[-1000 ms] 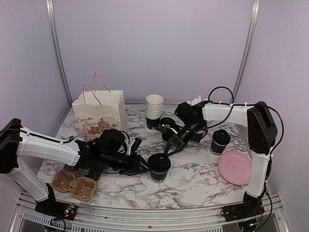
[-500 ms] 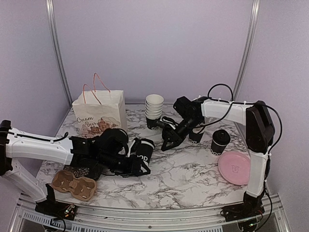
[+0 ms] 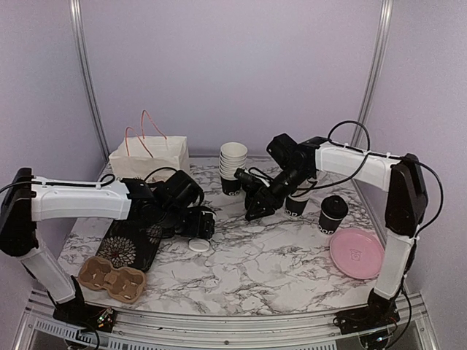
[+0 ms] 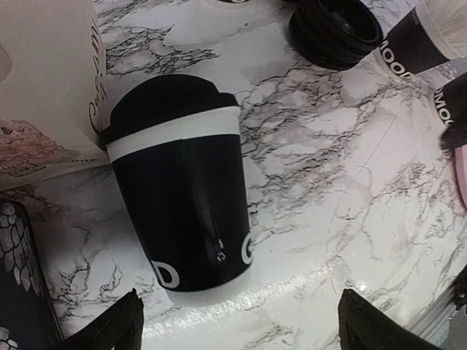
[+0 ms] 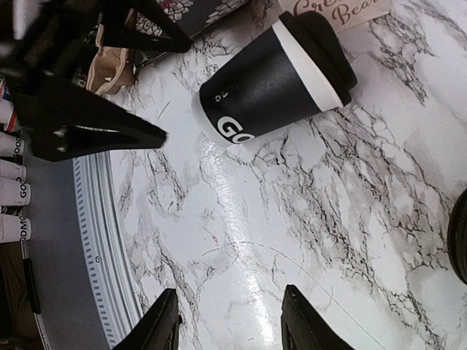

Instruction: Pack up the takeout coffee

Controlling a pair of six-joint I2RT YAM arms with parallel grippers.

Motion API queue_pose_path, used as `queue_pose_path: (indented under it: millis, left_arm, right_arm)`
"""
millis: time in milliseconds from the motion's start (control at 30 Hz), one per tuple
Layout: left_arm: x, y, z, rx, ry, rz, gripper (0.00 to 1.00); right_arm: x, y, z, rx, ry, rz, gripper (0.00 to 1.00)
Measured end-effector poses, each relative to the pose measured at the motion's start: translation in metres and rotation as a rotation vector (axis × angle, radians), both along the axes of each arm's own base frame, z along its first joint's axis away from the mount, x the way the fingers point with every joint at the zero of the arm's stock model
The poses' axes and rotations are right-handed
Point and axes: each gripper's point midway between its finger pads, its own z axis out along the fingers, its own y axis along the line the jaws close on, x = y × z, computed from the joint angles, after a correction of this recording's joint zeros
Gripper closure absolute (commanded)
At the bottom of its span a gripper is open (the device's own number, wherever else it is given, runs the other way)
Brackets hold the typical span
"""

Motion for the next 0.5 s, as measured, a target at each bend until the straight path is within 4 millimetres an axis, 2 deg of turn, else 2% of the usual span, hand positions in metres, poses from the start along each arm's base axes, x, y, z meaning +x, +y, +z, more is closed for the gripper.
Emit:
queue_pose_path:
  millis: [167,267,367,500]
  left_arm:
    - [0.016,0.013,-0.057,0.14,0.098,0.039,0.01]
    - [0.015,0.018,-0.082,0.193,0.143,0.042,0.07]
    - [0.014,0.021,-0.095,0.219,0.164,0.043,0.14]
    - [0.013,0.015,-0.096,0.198,0.171,0.022,0.21]
  right_arm:
    - [-0.002,-0.003,0.027,0.034,-0.066,0.001,0.53]
    - [-0.004,-0.005,0.028,0.039,-0.075,0.004,0.53]
    - [-0.006,-0.006,0.024,0.033,-0.068,0.007,0.54]
    - [-0.007,-0.007,0.022,0.03,-0.064,0.011,0.54]
